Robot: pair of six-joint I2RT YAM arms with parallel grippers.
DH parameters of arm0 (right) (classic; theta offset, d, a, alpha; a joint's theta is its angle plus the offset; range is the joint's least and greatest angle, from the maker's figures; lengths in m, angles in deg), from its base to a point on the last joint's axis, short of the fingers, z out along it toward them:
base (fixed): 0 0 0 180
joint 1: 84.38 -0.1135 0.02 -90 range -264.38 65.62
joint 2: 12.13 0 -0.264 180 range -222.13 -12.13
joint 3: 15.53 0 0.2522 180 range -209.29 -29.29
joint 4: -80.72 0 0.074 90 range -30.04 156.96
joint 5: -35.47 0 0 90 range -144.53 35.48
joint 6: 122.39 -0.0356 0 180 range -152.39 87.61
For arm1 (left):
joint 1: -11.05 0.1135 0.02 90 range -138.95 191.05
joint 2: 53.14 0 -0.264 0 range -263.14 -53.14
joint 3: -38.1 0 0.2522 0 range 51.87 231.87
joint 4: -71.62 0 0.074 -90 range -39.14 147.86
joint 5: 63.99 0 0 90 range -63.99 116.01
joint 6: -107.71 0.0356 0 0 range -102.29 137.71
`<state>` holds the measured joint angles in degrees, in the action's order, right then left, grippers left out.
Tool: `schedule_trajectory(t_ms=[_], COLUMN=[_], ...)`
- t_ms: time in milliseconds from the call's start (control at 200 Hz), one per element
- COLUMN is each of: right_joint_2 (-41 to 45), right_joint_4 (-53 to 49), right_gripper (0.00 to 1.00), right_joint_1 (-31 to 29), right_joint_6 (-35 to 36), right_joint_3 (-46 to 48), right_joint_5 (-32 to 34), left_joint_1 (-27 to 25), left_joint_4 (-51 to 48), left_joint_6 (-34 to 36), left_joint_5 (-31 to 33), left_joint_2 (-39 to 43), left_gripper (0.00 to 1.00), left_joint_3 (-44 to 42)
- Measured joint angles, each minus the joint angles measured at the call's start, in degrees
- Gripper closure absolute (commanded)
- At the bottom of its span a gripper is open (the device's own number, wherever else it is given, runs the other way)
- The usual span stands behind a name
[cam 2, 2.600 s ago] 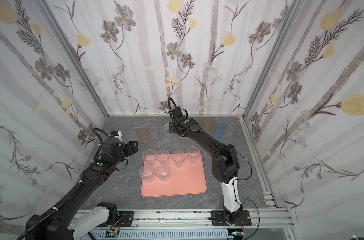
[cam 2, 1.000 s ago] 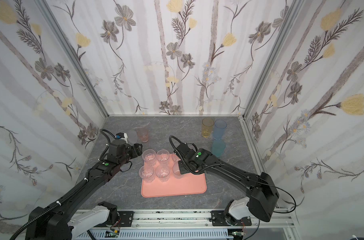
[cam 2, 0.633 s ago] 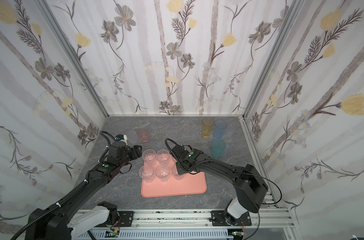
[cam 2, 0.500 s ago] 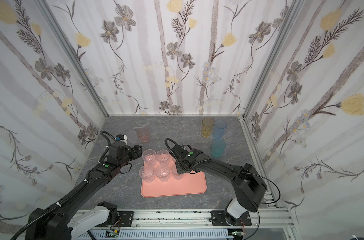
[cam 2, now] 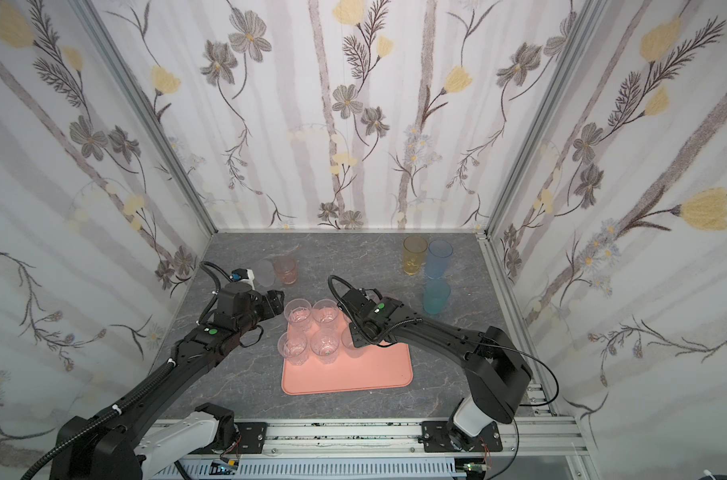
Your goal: Place the glasses into the tray
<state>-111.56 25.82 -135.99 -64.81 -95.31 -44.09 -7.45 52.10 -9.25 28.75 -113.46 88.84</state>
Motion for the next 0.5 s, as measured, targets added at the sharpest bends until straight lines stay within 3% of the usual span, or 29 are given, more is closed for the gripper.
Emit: schedule_trajectory(t_ms=[300,500], right_joint_2=[1.0,0.4], right_joint_4=[-3.6,-3.9], right_gripper=[0.67,0.63], right_joint_1=[0.2,2.6], right_joint_6=[0.9,1.6], right_joint_3=[-5.6,-12.4], right_joint_5=[0.6,2.5], left_joint_1=[-0.3,0.7], left_joint_4=[0.0,0.0], left_joint_6=[0.1,4.4], left_joint_5=[0.1,1.1], left_joint_2=[-0.7,-3.4], left_gripper=[0.19,0.21], left_joint_3=[0.9,4.6])
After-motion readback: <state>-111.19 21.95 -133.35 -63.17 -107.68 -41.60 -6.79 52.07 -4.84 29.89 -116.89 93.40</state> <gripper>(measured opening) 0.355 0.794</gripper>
